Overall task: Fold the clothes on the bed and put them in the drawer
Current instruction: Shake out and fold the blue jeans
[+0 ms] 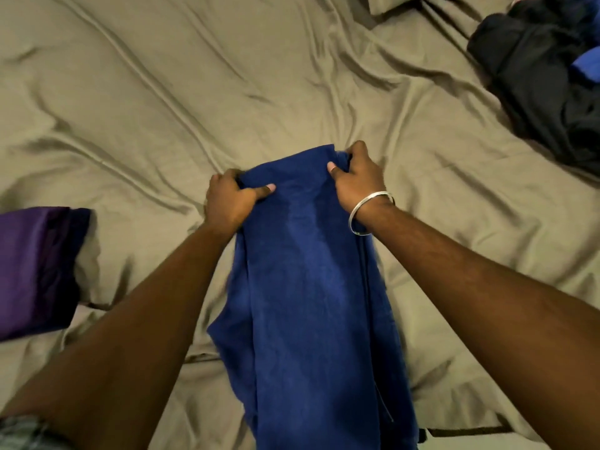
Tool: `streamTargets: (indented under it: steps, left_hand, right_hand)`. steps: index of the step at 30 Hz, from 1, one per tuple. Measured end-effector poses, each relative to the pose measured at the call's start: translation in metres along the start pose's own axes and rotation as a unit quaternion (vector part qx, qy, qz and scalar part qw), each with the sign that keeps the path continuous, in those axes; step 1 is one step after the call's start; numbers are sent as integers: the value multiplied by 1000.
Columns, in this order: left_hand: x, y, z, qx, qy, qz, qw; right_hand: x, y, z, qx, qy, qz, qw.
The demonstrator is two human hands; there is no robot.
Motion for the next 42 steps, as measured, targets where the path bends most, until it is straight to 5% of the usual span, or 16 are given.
streamTargets:
  steps: [4, 10, 14, 19, 28, 33, 37, 42]
  left_hand:
    - [-3, -6, 8, 123, -41, 147, 981]
    - [-62, -54, 41, 139, 46, 299, 943]
    - [-84, -79, 66, 187, 66, 330, 923]
    - [-50, -86, 127, 207, 151, 220, 941]
    - [107, -34, 257, 143, 333, 13, 932]
    - [162, -10, 320, 38, 478, -82, 874]
    - [191, 7, 336, 29, 476, -116, 871]
    - [216, 33, 326, 129, 367, -148, 909]
  right_hand:
    - [10, -10, 11, -54, 15, -130, 990]
    - [68, -43, -8, -141, -20, -242, 960]
    - [96, -69, -16, -50, -31, -343, 937]
    - [106, -92, 43, 141, -162, -137, 967]
    - [49, -79, 244, 280, -356, 74, 888]
    - [15, -74, 324, 270, -418, 158, 853]
    - [-13, -65, 361, 280, -398, 185, 854]
    - [-39, -56, 367, 318, -315, 167, 879]
Point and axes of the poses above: each hand's wrist, its own z-axis away from the middle knuckle, its own y-axis out of the palm, x = y × z, the point moved 6 cm from there along -z, towards the middle knuckle, and after that the axes turned 14 degrees about -y, right-handed, at the moved point
